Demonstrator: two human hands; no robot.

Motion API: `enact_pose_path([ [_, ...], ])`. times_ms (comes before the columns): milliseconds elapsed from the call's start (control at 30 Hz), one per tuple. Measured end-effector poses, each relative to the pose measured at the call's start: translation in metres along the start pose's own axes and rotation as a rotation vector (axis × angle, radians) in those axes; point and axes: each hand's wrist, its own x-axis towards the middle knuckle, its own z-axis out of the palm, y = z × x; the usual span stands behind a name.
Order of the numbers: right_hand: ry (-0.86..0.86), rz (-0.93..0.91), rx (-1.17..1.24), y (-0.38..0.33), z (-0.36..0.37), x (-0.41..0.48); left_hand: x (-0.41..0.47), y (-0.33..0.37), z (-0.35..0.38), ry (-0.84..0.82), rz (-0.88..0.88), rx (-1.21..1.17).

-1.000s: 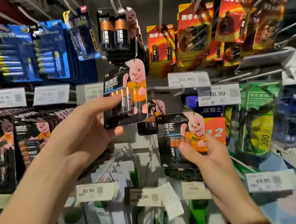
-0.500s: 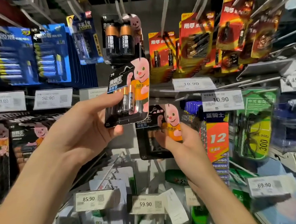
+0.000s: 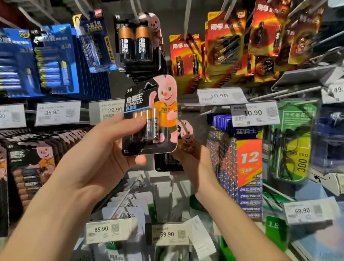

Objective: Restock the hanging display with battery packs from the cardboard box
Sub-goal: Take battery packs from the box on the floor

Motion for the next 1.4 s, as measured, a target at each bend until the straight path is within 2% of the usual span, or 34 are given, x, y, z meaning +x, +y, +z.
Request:
enact_pose_path([
  [133,0.055,0.045,-0.034,0.000,0.007,0.019,-0.001,-0.004,0.002,0.030,-0.007,-0.045],
  [233,0.062,0.083,-0.009,0.009,0.007,0.031,0.000,-0.010,0.003,0.182,-0.072,0.144],
  [300,0.081,0.119,0.045,0.013,0.005,0.029,-0.011,-0.015,0.003,0.131,-0.056,0.108],
  [400,0.089,0.129,-0.013,0.018,-0.004,0.003,-0.037,-0.025,0.003,0.063,-0.060,-0.032],
  [500,0.084,0.138,-0.106,0.020,-0.014,-0.027,-0.051,-0.039,0.001,0.095,-0.086,-0.002],
  [600,0.080,0.062,-0.137,0.017,-0.027,-0.064,-0.059,-0.053,0.000,0.168,-0.108,0.044],
  [667,0.010,0.001,-0.084,0.010,-0.038,-0.092,-0.062,-0.061,0.001,0.217,-0.113,0.059],
  [767,-0.185,0.000,-0.001,0.002,-0.045,-0.120,-0.061,-0.072,0.006,0.243,-0.128,0.079],
  [867,-0.289,-0.038,-0.068,0.000,-0.042,-0.132,-0.058,-0.082,0.020,0.253,-0.128,0.098],
  [1000,-0.183,-0.061,-0.108,0.003,-0.043,-0.133,-0.057,-0.090,0.038,0.193,-0.119,0.068],
  [1133,-0.074,0.026,-0.040,0.001,-0.055,-0.131,-0.053,-0.086,0.040,0.121,-0.075,0.193],
  [1300,0.079,0.099,0.032,0.002,-0.075,-0.124,-0.036,-0.060,0.029,0.127,0.034,0.372],
  [1400,0.105,0.123,0.043,0.002,-0.077,-0.121,-0.028,-0.044,0.026,0.106,0.064,0.339],
])
